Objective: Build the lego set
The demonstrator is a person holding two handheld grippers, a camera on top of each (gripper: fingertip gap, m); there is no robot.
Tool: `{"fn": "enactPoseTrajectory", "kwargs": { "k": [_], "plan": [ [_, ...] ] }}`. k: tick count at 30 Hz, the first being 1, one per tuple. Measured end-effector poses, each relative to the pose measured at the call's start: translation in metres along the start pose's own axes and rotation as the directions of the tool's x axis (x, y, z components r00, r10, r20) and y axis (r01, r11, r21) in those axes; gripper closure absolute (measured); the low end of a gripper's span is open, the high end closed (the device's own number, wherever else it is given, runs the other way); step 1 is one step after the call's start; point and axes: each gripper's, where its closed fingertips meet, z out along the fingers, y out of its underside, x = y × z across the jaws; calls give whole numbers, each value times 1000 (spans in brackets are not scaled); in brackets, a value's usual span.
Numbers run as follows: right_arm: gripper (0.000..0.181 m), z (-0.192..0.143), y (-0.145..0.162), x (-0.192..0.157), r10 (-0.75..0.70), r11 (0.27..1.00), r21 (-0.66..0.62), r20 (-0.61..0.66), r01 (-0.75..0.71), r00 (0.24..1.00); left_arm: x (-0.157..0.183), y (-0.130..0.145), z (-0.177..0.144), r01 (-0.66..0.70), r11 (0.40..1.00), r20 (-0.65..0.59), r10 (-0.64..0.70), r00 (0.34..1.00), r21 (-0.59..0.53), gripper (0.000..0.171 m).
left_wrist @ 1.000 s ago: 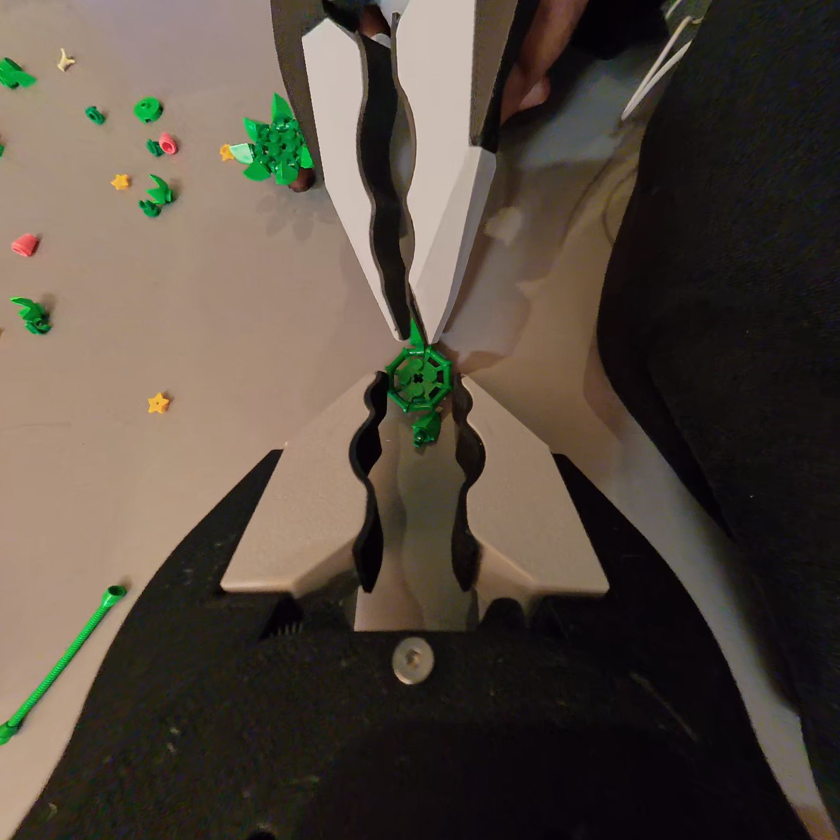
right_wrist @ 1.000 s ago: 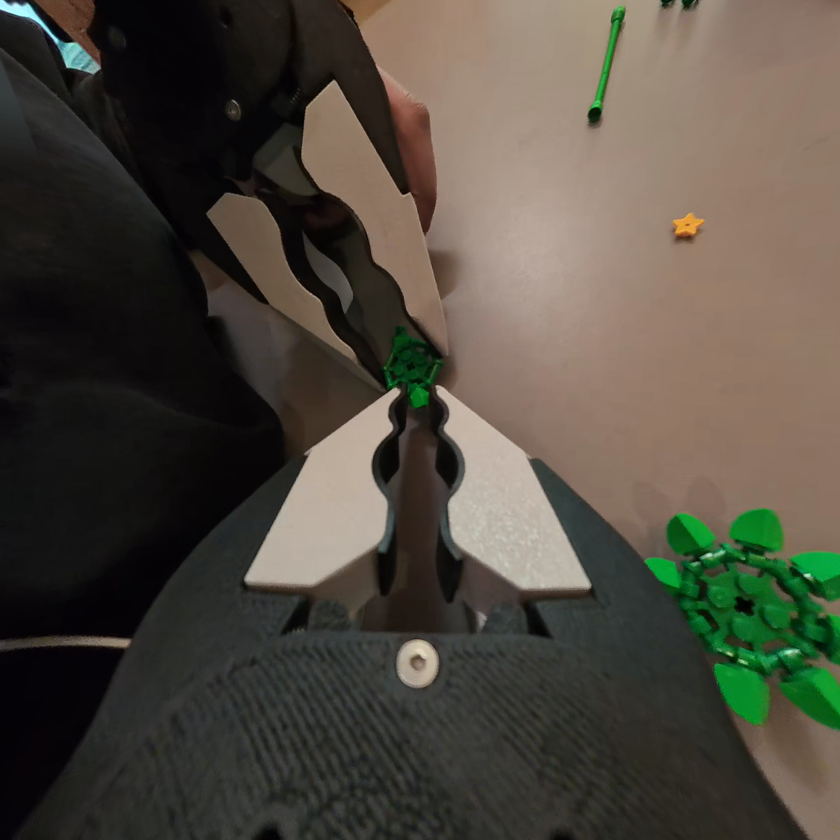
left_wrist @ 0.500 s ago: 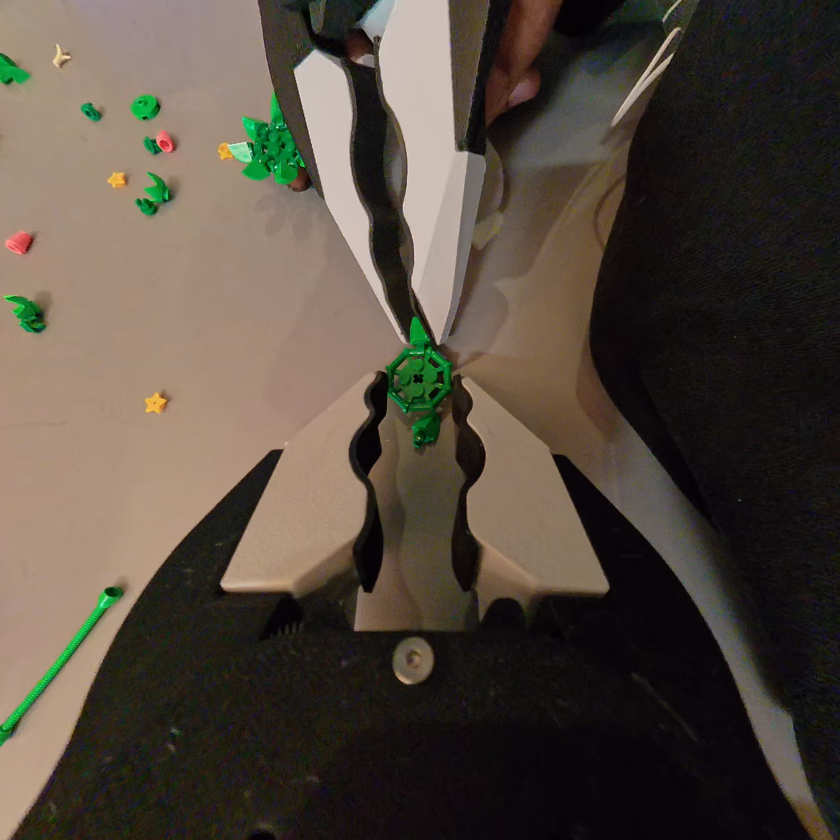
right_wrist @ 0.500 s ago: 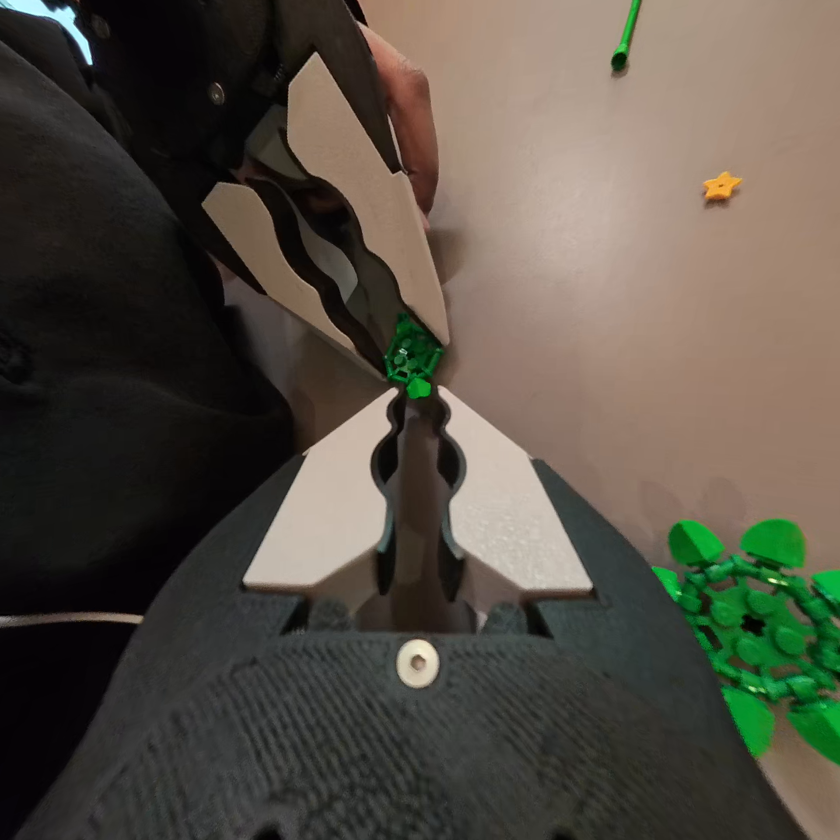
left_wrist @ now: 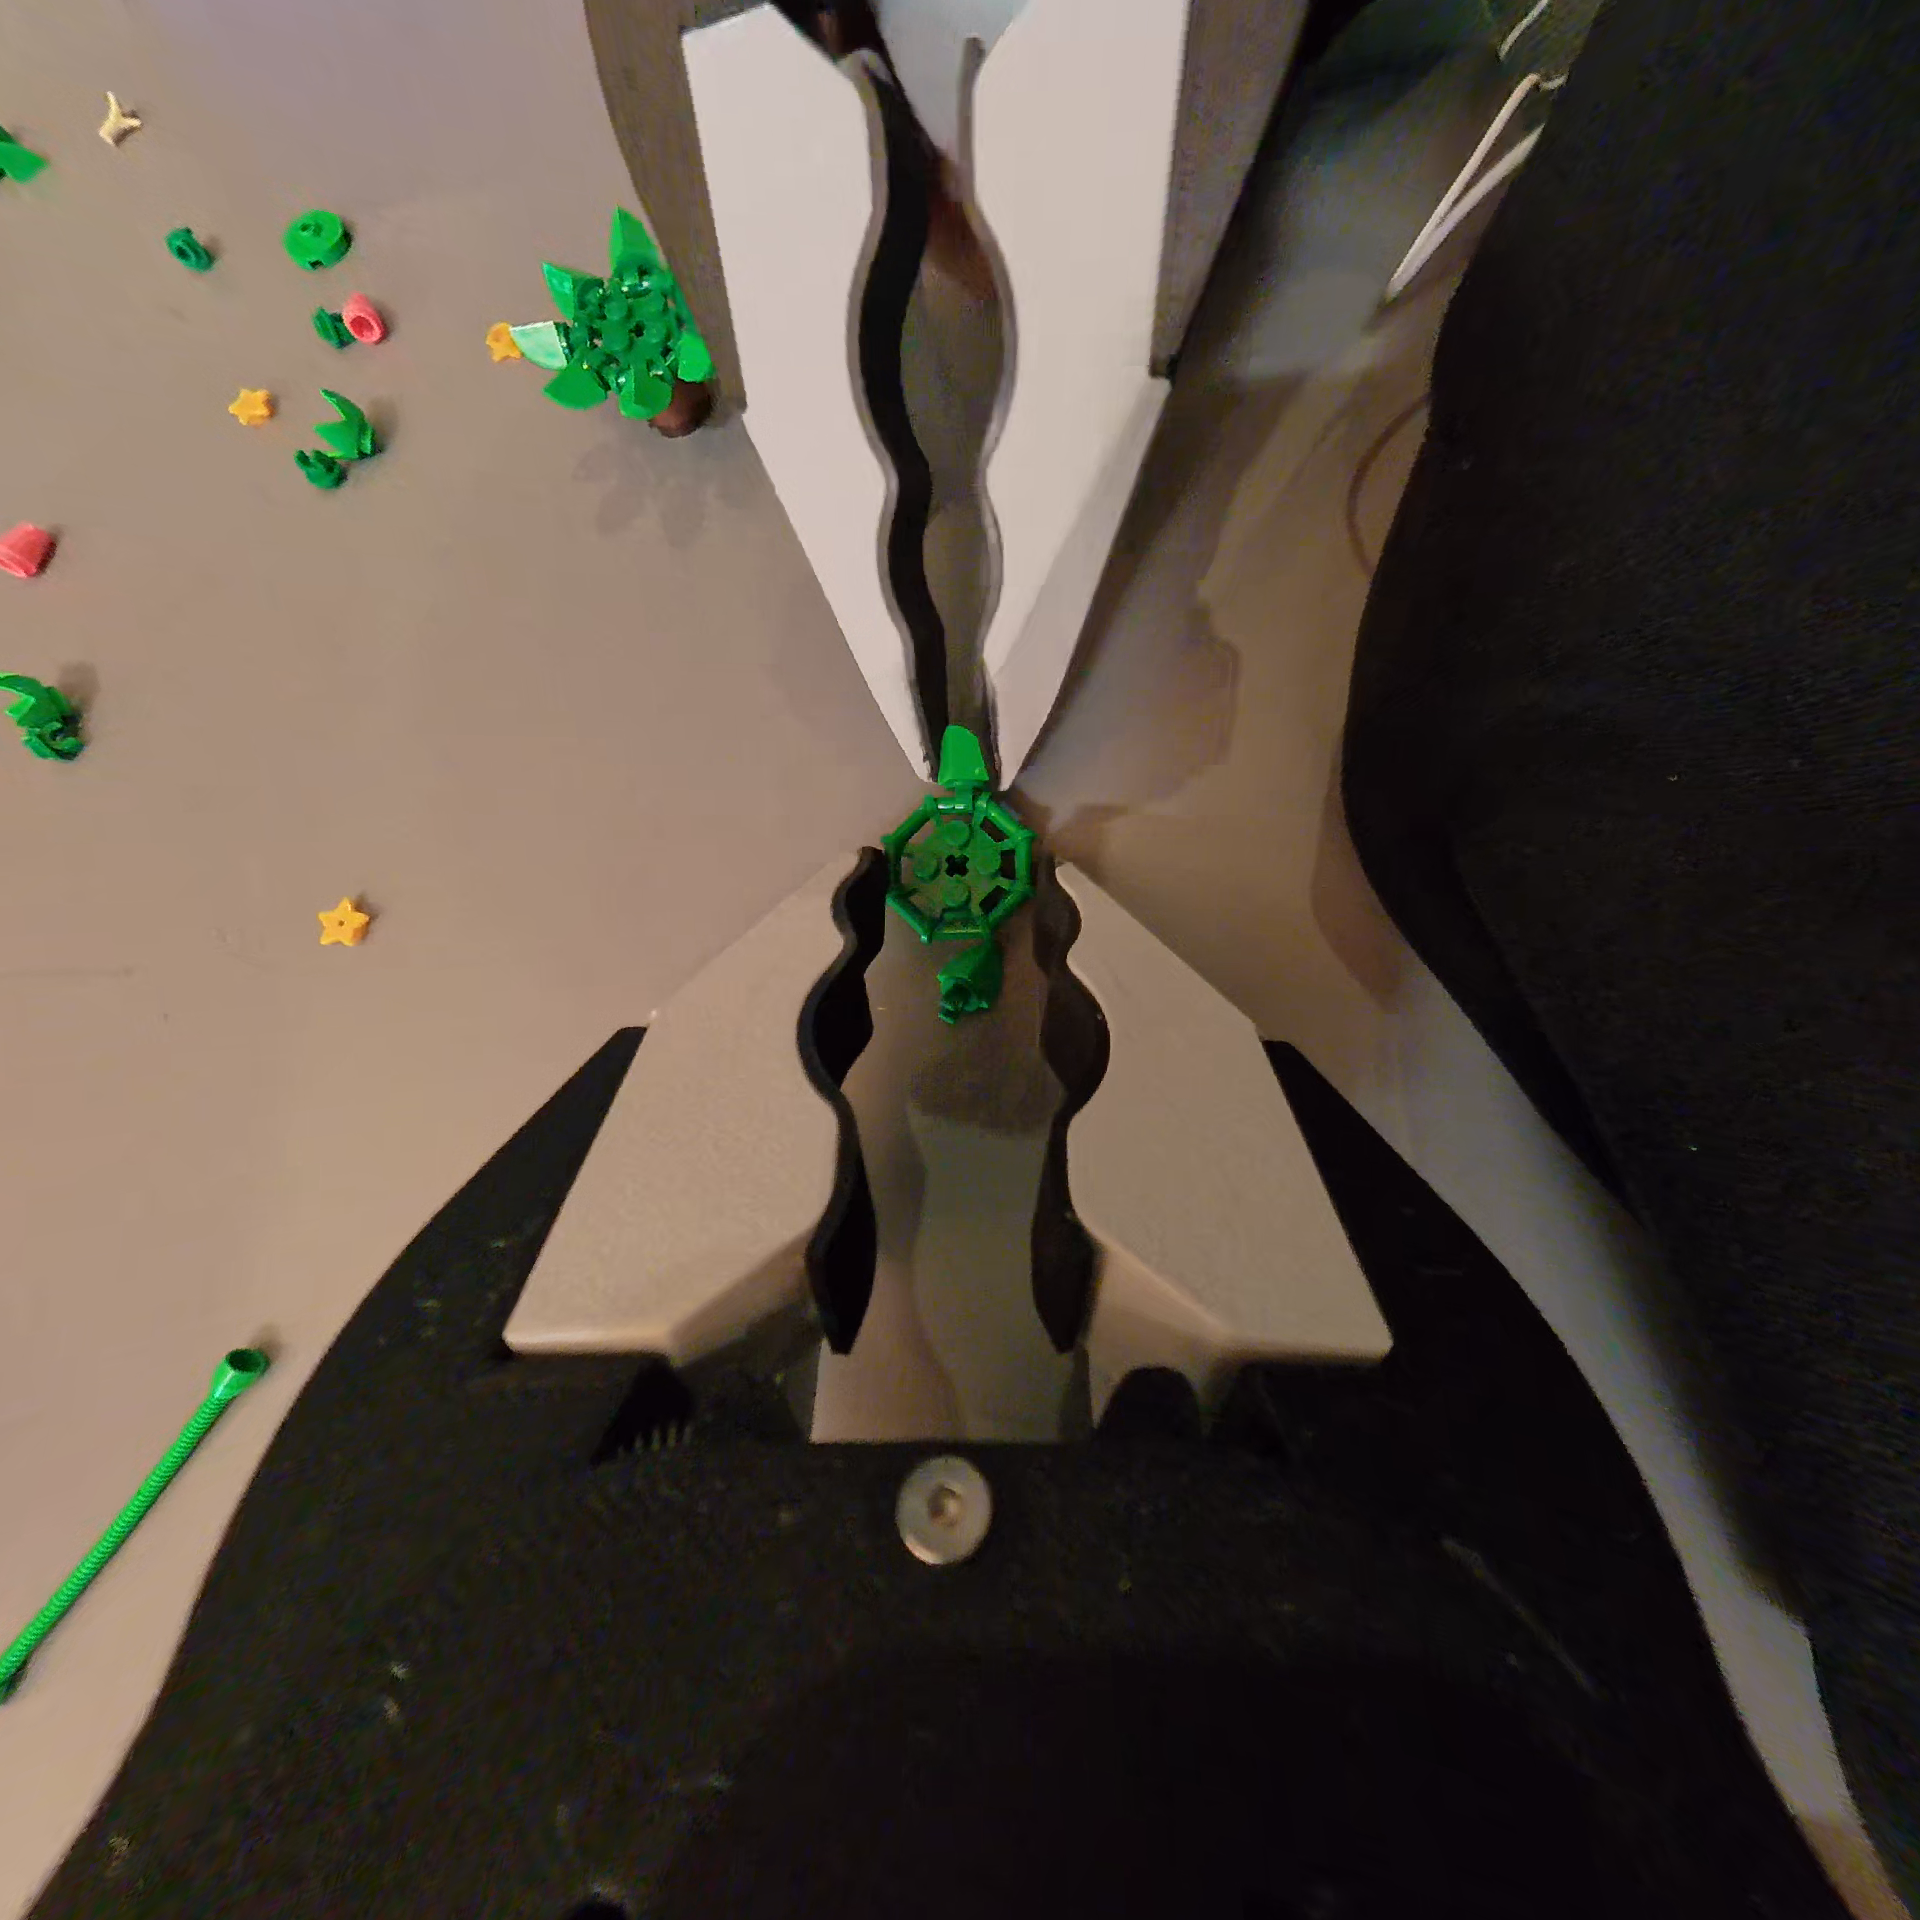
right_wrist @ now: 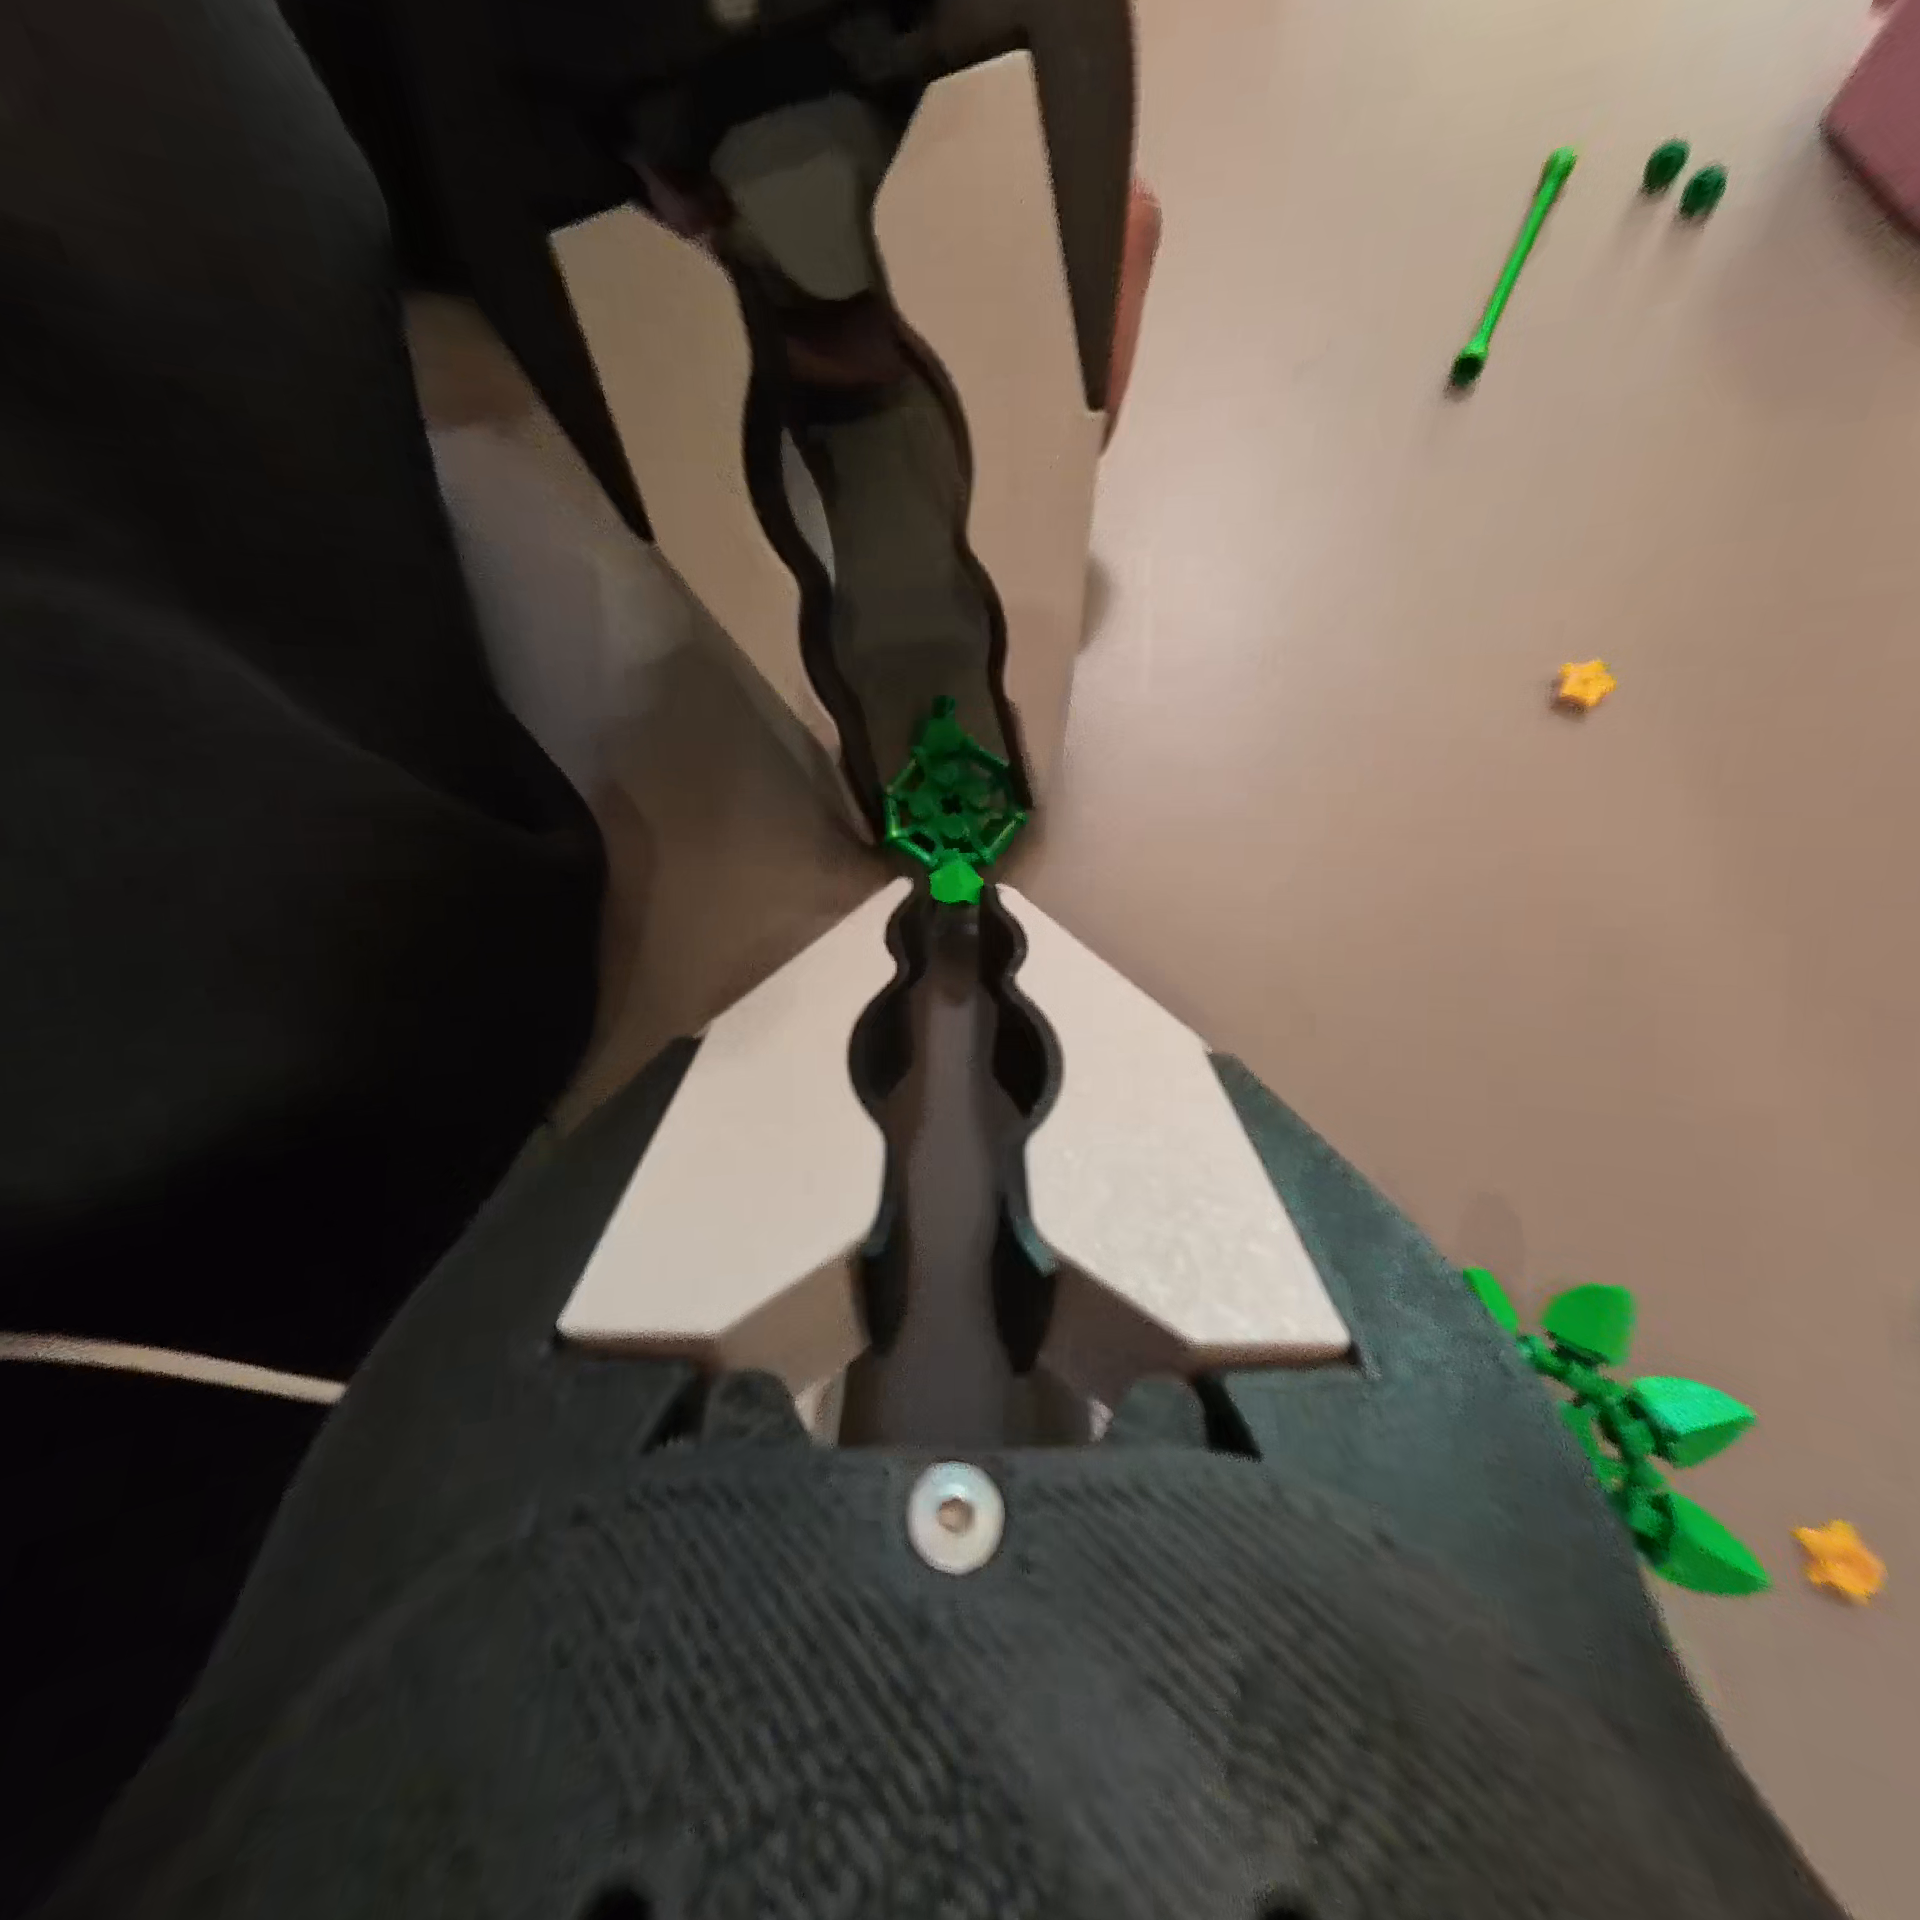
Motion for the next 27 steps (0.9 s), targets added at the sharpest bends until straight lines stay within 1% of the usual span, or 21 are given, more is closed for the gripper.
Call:
{"fn": "enactPoseTrajectory", "kwargs": {
  "k": [3,5,6,9,12,15,17,22,24,27],
  "plan": [
    [174,0,0,0,-92,996,-3,-33,92,995,1,0,0,8,1000,-11,-8,1000,1,144],
    [173,0,0,0,-75,997,2,-19,75,997,1,0,0,10,1000,-13,-10,1000,1,144],
    [173,0,0,0,-36,999,6,-6,36,999,1,0,0,11,1000,-13,-11,1000,1,144],
    [172,0,0,0,175,984,16,63,-176,983,1,0,0,14,1000,-13,-13,1000,1,144],
    [165,-3,-1,-2,376,923,17,158,-384,913,1,0,0,16,1000,-14,-16,1000,1,144],
    [169,-7,-8,1,508,841,76,233,-536,829,1,0,0,13,1000,-12,-13,1000,1,144],
    [173,-7,-7,4,550,812,72,239,-580,800,1,0,0,13,1000,-12,-13,1000,1,144],
    [168,-2,-1,3,575,805,27,211,-593,790,1,0,0,12,1000,-10,-12,1000,0,144],
    [174,-2,-3,1,595,787,23,235,-616,769,1,0,0,10,1000,-9,-10,1000,0,144],
    [174,-2,-3,0,626,758,14,262,-652,734,1,0,0,7,1000,-7,-7,1000,0,144]
  ]
}}
